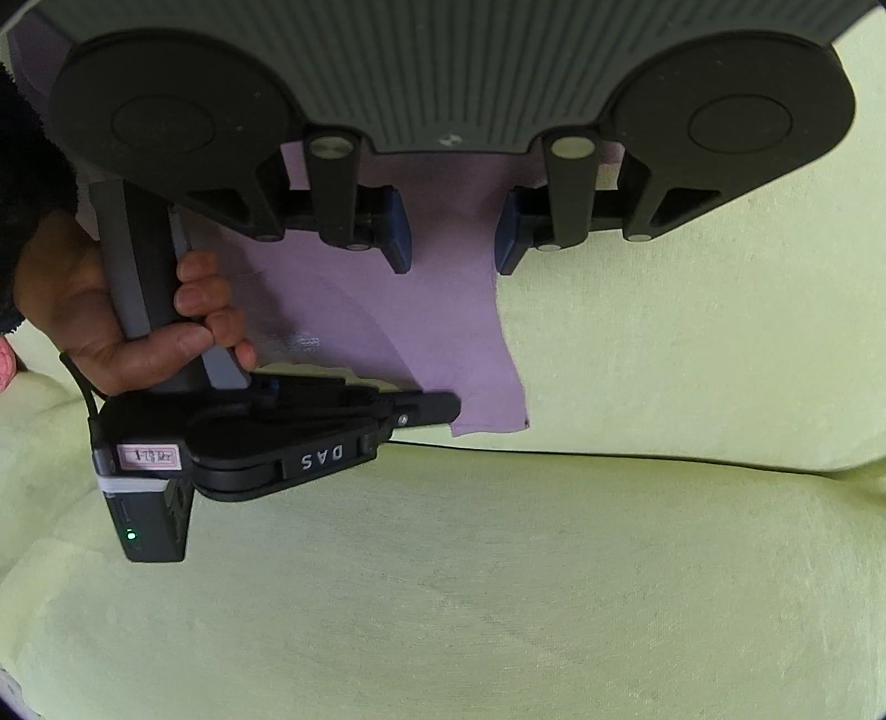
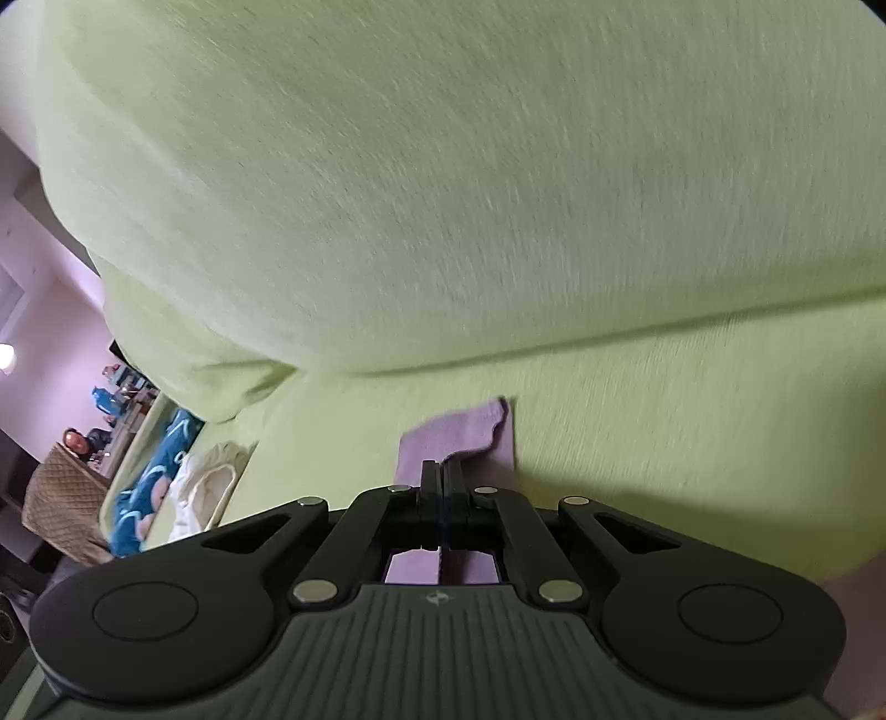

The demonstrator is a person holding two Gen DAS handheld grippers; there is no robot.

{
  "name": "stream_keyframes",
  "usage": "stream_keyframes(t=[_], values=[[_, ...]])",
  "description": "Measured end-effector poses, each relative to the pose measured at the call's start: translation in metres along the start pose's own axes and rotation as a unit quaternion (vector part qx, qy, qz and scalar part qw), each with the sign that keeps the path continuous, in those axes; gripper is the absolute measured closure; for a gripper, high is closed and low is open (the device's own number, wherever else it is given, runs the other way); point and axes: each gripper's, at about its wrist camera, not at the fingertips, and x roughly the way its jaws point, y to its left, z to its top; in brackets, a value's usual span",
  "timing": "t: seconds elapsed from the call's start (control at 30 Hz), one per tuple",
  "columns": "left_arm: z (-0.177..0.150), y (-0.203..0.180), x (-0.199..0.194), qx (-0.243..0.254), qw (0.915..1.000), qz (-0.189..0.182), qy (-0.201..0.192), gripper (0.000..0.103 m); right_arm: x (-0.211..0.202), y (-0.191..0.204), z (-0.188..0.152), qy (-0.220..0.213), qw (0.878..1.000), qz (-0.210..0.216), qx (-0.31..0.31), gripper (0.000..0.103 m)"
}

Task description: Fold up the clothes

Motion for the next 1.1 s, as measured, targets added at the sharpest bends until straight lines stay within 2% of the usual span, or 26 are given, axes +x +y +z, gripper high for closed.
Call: stream_keyframes(t=[0.07, 0.1, 0.2, 0.33, 0.4, 0.43, 0.47, 0.53, 0.57, 0.63, 0.67, 0.73, 0.77, 0.8, 0.9, 1.0, 1.1], values=[[-0.001, -0.002, 0.000, 0.001, 1.0000, -0.003, 0.001, 0.075, -0.010, 0.001, 0.004, -0.018, 0.999, -0.026, -0.015, 0.102], [-0.001, -0.003, -0.001, 0.003, 1.0000, -0.003, 0.002, 0.075, -0.009, -0.001, 0.003, -0.016, 0.999, -0.042, -0.019, 0.102], [-0.002, -0.008, -0.003, 0.009, 0.9999, -0.001, 0.007, 0.075, -0.004, -0.005, -0.001, 0.008, 0.998, -0.050, -0.030, 0.102], [-0.001, -0.008, -0.007, 0.015, 0.9999, 0.004, 0.004, 0.075, -0.021, -0.010, 0.000, -0.009, 1.000, -0.018, 0.006, 0.083], [0.000, -0.005, -0.010, 0.011, 0.9999, 0.005, 0.001, 0.075, -0.030, -0.012, -0.002, -0.013, 1.000, -0.006, 0.015, 0.082], [0.002, -0.004, -0.010, 0.009, 1.0000, 0.003, -0.001, 0.075, -0.038, -0.015, -0.003, -0.009, 1.000, 0.008, 0.016, 0.084], [0.002, -0.005, -0.012, 0.009, 1.0000, 0.000, -0.003, 0.075, -0.032, -0.010, -0.004, 0.002, 1.000, 0.025, 0.011, 0.091], [0.002, -0.006, -0.014, 0.015, 0.9999, 0.001, -0.004, 0.075, -0.032, -0.002, -0.015, 0.042, 0.998, 0.044, -0.012, 0.095], [0.002, -0.007, -0.015, 0.020, 0.9998, 0.003, -0.003, 0.075, -0.030, 0.003, -0.023, 0.068, 0.996, 0.047, -0.031, 0.100], [0.001, -0.007, -0.017, 0.025, 0.9997, 0.005, -0.002, 0.075, -0.036, 0.011, -0.039, 0.093, 0.992, 0.001, -0.085, 0.103], [0.001, -0.006, -0.018, 0.023, 0.9997, 0.006, 0.000, 0.075, -0.040, 0.013, -0.044, 0.081, 0.993, -0.010, -0.090, 0.103], [0.000, -0.005, -0.017, 0.020, 0.9998, 0.001, 0.004, 0.075, -0.079, 0.000, -0.045, 0.045, 0.995, -0.060, -0.061, 0.103], [-0.001, -0.007, -0.016, 0.021, 0.9998, -0.004, 0.006, 0.075, -0.101, -0.006, -0.046, 0.016, 0.994, -0.088, -0.062, 0.096], [-0.002, -0.009, -0.016, 0.023, 0.9997, -0.009, 0.007, 0.075, -0.125, -0.014, -0.047, -0.016, 0.993, -0.103, -0.056, 0.096], [-0.005, -0.022, -0.010, 0.037, 0.9989, -0.024, 0.014, 0.075, -0.192, -0.049, -0.051, -0.076, 0.992, -0.094, 0.020, 0.094], [-0.008, -0.037, 0.002, 0.050, 0.9978, -0.035, 0.024, 0.075, -0.228, -0.076, -0.063, -0.086, 0.989, -0.103, 0.056, 0.090], [-0.011, -0.048, 0.009, 0.058, 0.9971, -0.038, 0.033, 0.075, -0.229, -0.093, -0.072, -0.056, 0.992, -0.062, 0.091, 0.090]])
